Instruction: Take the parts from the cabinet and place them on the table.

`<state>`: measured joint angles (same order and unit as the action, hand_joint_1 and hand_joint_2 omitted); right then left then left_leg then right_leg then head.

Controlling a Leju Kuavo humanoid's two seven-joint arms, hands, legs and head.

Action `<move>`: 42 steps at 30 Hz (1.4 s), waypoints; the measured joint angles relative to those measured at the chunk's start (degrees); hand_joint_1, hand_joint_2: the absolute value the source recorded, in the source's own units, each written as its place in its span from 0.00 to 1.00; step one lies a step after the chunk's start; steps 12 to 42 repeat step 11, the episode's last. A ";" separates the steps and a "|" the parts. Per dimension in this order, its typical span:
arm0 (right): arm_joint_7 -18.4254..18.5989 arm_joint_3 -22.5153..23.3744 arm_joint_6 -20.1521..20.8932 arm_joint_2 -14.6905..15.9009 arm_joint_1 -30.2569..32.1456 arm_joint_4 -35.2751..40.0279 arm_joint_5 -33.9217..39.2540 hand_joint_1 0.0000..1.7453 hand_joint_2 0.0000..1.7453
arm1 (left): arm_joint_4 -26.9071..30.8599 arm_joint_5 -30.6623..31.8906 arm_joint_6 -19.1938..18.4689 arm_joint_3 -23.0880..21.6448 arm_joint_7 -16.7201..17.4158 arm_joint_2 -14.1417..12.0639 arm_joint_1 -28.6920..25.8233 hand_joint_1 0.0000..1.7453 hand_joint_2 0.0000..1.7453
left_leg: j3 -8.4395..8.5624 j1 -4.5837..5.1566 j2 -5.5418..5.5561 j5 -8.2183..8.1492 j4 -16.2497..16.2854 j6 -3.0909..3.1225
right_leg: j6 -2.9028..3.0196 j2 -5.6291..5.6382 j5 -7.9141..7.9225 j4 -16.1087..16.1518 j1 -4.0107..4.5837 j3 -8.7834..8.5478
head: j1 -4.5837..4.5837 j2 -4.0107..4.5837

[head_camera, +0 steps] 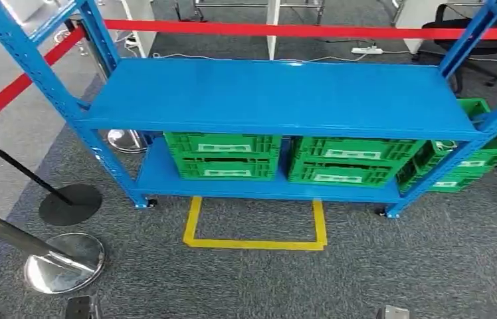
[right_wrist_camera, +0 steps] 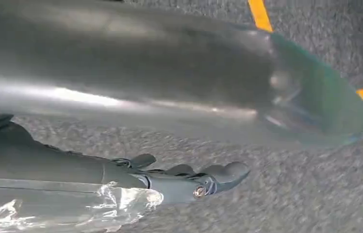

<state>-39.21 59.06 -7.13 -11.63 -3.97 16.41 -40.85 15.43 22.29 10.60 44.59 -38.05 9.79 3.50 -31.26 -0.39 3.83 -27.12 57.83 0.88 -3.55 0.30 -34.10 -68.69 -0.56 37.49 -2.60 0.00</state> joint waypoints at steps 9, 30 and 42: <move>0.00 -0.18 0.00 -0.02 -0.06 -0.04 -0.02 0.00 0.00 | 0.00 0.02 0.00 0.13 -0.02 -0.17 0.32 0.00 0.00 | -1.64 0.16 -2.38 -2.64 5.05 -2.85 | 3.39 0.49 7.32 8.99 -0.22 -3.98 | 0.13 0.00; 0.00 -0.18 -0.09 -0.02 -0.04 -0.04 -0.02 0.00 0.00 | 0.00 0.20 0.00 0.15 -0.02 -0.15 0.49 0.00 0.00 | -7.26 0.12 -3.08 -6.09 13.50 -3.14 | 3.65 -0.87 6.47 9.01 -0.01 -4.68 | 0.15 0.00; 0.00 -0.18 -0.09 -0.02 -0.04 -0.04 -0.02 0.00 0.00 | 0.00 0.20 0.00 0.15 -0.02 -0.15 0.49 0.00 0.00 | -7.26 0.12 -3.08 -6.09 13.50 -3.14 | 3.65 -0.87 6.47 9.01 -0.01 -4.68 | 0.15 0.00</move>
